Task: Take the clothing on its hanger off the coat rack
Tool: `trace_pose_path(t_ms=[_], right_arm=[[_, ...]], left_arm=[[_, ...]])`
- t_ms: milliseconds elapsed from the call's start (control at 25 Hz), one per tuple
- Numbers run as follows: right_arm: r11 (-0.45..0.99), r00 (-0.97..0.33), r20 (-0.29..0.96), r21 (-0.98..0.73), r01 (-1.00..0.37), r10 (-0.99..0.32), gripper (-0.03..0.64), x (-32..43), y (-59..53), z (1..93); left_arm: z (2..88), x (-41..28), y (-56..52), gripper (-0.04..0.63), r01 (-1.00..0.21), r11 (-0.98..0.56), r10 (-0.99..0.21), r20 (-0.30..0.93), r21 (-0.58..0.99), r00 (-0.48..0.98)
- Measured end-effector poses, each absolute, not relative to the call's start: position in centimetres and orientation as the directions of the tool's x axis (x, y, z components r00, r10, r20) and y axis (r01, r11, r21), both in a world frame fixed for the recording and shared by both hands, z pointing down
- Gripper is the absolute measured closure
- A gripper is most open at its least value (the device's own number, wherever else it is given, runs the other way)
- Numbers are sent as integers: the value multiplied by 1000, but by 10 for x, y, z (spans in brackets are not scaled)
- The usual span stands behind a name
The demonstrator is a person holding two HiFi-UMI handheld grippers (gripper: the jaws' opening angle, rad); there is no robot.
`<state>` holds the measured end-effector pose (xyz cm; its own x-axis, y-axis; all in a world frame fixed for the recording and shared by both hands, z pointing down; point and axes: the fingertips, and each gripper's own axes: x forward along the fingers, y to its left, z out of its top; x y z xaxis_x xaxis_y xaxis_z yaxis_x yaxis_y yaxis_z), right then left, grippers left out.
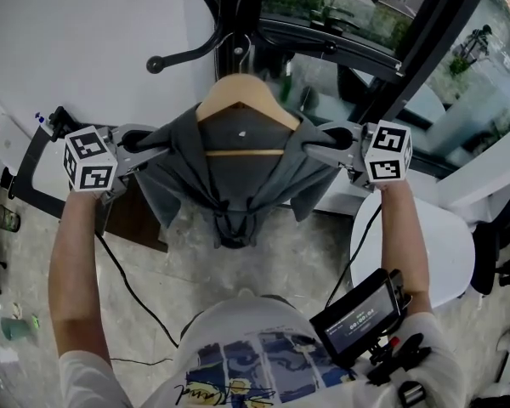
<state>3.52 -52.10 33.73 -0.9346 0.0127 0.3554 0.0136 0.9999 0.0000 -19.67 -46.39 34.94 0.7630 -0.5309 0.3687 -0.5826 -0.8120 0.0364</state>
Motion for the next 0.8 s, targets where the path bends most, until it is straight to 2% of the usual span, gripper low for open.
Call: trace_pose_path(t_ms=[800], right_arm=[[1000,-948,317,19,-20,-26,551,44,-500,309]], left_arm=[[316,-186,-445,525,-551,-834,-511,333,30,792]])
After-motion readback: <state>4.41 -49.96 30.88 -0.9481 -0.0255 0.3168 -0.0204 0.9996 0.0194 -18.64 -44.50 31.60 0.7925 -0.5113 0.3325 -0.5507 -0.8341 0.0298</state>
